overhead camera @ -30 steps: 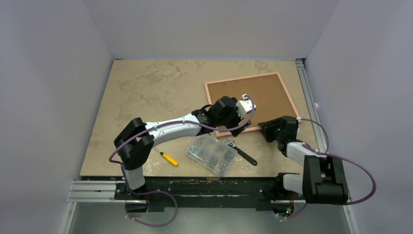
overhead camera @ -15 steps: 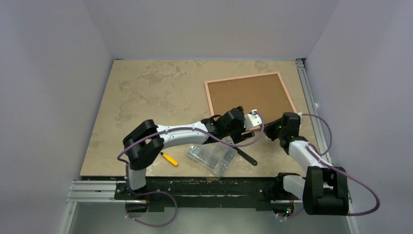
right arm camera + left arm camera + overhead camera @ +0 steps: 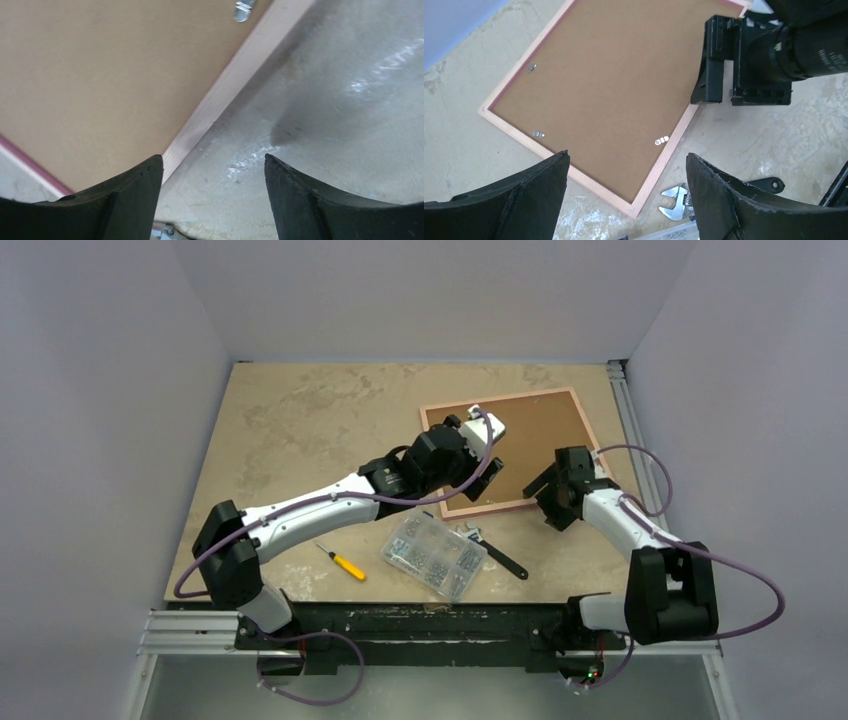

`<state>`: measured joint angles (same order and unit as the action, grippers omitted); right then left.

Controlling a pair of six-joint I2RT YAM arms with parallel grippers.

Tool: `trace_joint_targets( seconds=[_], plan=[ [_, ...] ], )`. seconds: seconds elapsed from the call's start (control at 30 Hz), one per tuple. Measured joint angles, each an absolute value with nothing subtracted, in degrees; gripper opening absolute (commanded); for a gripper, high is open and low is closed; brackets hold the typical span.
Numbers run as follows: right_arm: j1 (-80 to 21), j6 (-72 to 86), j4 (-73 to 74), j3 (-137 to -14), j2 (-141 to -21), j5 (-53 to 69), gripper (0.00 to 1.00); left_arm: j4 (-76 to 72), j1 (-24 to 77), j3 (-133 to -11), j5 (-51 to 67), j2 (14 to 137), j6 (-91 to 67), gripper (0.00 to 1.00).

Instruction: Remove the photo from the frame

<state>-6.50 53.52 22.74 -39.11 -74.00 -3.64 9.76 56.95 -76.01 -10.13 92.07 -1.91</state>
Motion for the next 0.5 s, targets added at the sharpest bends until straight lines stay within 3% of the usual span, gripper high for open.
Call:
trace_joint_targets(
  seconds=[0.23, 0.5],
  plan=[
    [-7.1, 62.0, 28.9, -44.8, -79.7, -9.2, 0.63, 8.4, 57.1, -74.5, -8.4, 91.2, -5.4, 0.81],
    [-7.2, 68.1, 30.8, -47.9, -85.4, -11.4, 0.43, 8.4, 57.7, -73.2, -8.1, 91.3, -5.3, 0.81]
  ],
)
